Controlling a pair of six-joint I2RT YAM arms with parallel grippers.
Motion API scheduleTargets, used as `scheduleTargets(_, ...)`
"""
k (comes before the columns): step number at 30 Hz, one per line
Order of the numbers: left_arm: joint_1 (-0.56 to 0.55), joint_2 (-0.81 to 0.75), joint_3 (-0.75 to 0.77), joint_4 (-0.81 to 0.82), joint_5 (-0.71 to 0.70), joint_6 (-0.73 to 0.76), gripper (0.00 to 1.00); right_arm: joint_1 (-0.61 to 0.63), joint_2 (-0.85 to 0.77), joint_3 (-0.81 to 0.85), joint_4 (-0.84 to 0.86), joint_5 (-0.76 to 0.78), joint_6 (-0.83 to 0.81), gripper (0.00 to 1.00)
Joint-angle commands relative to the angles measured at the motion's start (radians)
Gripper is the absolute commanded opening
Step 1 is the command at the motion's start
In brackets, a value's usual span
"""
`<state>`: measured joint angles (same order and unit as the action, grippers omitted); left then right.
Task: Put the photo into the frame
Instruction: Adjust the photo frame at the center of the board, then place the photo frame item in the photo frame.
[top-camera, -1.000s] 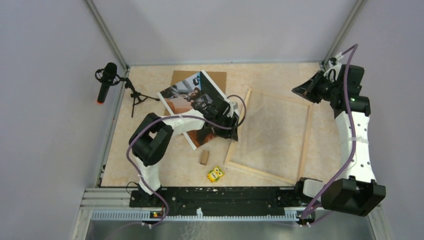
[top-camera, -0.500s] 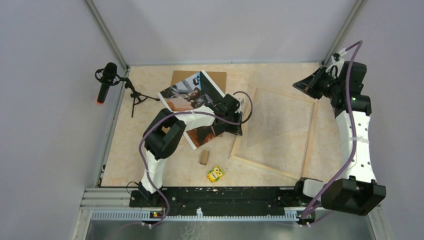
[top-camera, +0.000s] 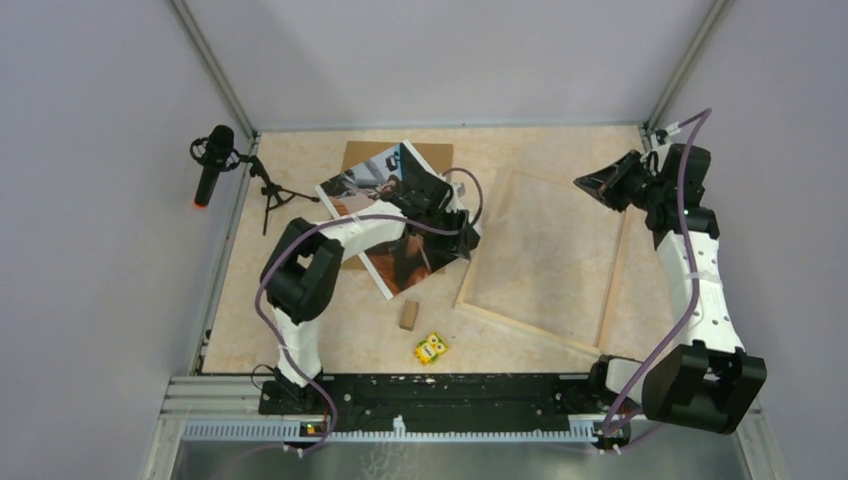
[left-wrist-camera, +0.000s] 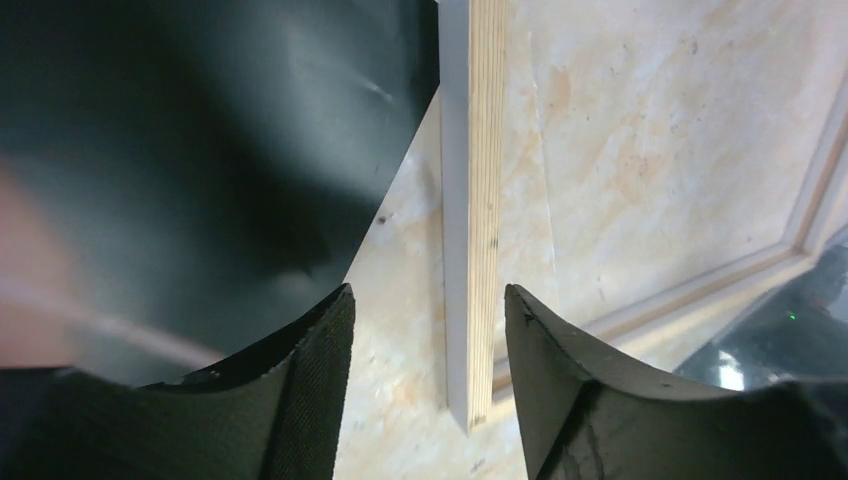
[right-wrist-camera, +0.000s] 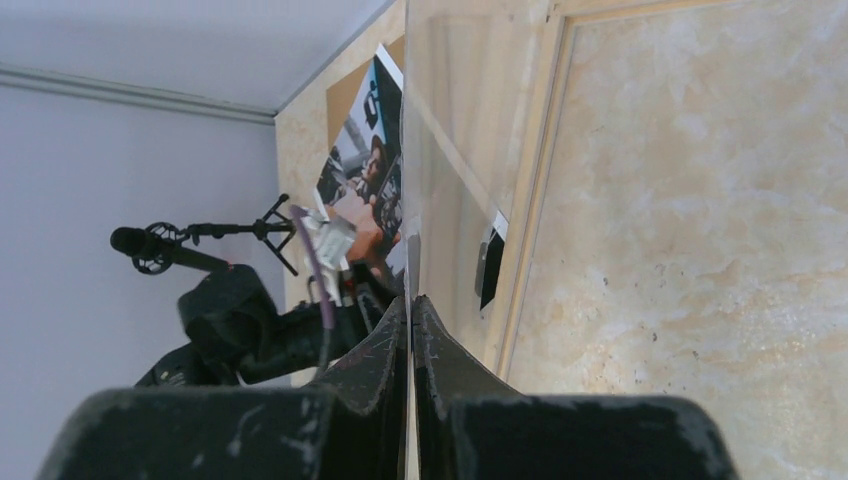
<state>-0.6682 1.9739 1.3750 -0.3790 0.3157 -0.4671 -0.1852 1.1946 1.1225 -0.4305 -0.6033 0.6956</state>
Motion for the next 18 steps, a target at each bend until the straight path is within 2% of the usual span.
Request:
scheduleTargets(1, 0.068, -0.185, -0.033, -0.093, 0.049, 0.092, 0.63, 0.010, -0.069, -0.067, 0.186, -0.027, 0.104, 0.00)
scheduleTargets(5, 0.131, -0.303, -0.071, -0.126, 0.085, 0.144, 0.70, 0.009, -0.114, -0.182, 0.293, -0.034, 0.160, 0.00)
scheduleTargets(9, 0.134, -0.398, -0.102, -0.082, 0.108, 0.190, 0.82, 0.009, -0.180, -0.289, 0.341, 0.033, 0.170, 0.00)
scheduleTargets(14, 0.135, -0.403, -0.112, -0.051, 0.182, 0.199, 0.84, 0.002, -0.267, -0.445, 0.351, 0.165, 0.145, 0.00)
scheduleTargets(18, 0.135, -0.400, -0.139, -0.020, 0.258, 0.190, 0.84, -0.036, -0.337, -0.571, 0.394, 0.208, 0.135, 0.00)
